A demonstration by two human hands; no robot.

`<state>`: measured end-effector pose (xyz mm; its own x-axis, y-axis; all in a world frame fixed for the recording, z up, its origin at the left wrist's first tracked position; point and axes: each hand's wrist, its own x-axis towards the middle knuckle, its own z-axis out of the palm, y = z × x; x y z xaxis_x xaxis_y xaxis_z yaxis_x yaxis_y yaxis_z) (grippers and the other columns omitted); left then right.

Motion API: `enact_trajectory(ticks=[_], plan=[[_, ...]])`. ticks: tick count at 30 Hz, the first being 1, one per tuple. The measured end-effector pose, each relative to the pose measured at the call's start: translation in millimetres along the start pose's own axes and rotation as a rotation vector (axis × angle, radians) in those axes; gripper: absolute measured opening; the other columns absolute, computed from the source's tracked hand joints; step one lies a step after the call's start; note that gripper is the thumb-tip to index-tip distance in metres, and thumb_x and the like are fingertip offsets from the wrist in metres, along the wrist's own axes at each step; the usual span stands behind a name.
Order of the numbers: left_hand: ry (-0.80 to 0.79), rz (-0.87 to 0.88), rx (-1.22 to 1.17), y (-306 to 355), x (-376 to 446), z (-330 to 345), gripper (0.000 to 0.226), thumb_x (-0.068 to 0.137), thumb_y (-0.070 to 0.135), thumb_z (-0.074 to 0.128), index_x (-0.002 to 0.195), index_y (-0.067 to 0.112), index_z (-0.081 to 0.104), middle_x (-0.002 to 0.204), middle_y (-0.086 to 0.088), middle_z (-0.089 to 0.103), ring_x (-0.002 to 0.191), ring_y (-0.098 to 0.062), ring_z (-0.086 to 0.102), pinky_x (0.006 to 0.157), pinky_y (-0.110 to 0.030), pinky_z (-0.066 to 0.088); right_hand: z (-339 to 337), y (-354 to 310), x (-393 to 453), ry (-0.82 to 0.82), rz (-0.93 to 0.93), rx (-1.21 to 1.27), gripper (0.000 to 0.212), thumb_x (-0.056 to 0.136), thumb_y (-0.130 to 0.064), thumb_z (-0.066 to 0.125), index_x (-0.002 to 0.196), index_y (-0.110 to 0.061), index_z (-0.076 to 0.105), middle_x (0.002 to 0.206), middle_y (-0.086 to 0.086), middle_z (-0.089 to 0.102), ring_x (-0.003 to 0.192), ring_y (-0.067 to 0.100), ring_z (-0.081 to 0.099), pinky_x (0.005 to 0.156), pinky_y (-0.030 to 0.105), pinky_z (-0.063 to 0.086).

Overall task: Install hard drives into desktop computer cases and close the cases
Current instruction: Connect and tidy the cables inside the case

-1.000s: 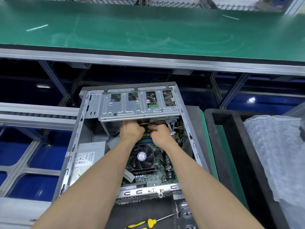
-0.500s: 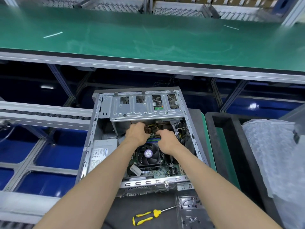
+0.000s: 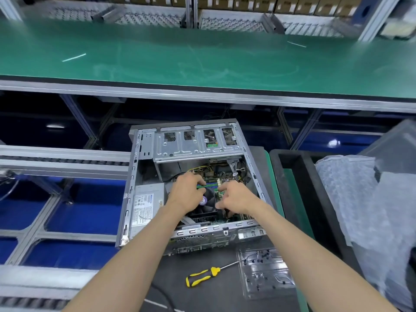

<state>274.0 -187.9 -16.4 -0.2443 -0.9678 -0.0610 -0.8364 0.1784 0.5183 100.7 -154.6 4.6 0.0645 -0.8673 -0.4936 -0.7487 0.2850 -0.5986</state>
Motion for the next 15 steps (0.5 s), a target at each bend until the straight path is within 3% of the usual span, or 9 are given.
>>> enact_trajectory(ticks=[2,4,7,10,13,15], plan=[[0.010,0.007,-0.010,1.2,-4.3,-0.2,0.016,0.090,0.022,0.067,0.105,0.025,0.074,0.115,-0.002,0.067,0.109,-0.023,0.060,0.089,-0.033,0.045,-0.3,-0.9,-2.8,0.078,-0.039,0.042,0.048,0.087,-0.002,0.067,0.134,-0.006,0.059,0.088,0.015,0.073,0.073,0.015,0.065,0.083,0.033,0.056],[0.036,0.026,-0.064,3.8,-7.5,-0.4,0.014,0.091,0.020,0.066,0.102,0.025,0.074,0.106,0.002,0.072,0.098,-0.016,0.065,0.085,-0.031,0.049,-2.7,-1.3,-6.5,0.189,-0.080,0.226,0.041,0.082,0.004,0.060,0.120,-0.011,0.068,0.090,0.011,0.071,0.060,0.012,0.058,0.068,0.031,0.054],[0.054,-0.045,-0.321,13.5,-10.6,-3.9,0.015,0.096,0.024,0.058,0.089,0.023,0.071,0.072,0.003,0.074,0.069,-0.016,0.068,0.070,-0.034,0.056,-6.3,-1.7,-13.0,0.193,-0.207,0.531,0.028,0.079,0.001,0.059,0.099,-0.013,0.072,0.080,0.018,0.070,0.051,0.019,0.053,0.059,0.034,0.047],[-0.185,-0.254,-0.779,24.0,-13.0,-9.2,0.044,0.105,0.051,0.041,0.093,0.019,0.069,0.065,-0.005,0.072,0.056,-0.022,0.069,0.053,-0.034,0.056,-4.4,-2.4,-17.4,0.053,-0.312,0.618,0.003,0.086,-0.008,0.069,0.087,-0.008,0.072,0.076,0.018,0.072,0.057,0.022,0.064,0.055,0.030,0.049],[-0.498,-0.289,-1.044,24.8,-17.4,-12.1,0.069,0.092,0.076,0.043,0.088,0.012,0.071,0.069,-0.008,0.065,0.063,-0.021,0.066,0.060,-0.031,0.056,-2.2,-2.5,-17.7,0.023,-0.323,0.637,0.013,0.081,-0.025,0.083,0.081,-0.012,0.077,0.072,0.018,0.071,0.061,0.024,0.068,0.054,0.026,0.053],[-0.559,-0.214,-1.096,23.0,-20.2,-13.4,0.070,0.086,0.077,0.053,0.102,0.013,0.076,0.077,-0.011,0.068,0.064,-0.020,0.065,0.058,-0.026,0.055,-1.7,-3.6,-17.7,0.103,-0.314,0.662,0.022,0.076,-0.034,0.086,0.079,-0.014,0.079,0.073,0.019,0.069,0.058,0.023,0.065,0.052,0.028,0.055]])
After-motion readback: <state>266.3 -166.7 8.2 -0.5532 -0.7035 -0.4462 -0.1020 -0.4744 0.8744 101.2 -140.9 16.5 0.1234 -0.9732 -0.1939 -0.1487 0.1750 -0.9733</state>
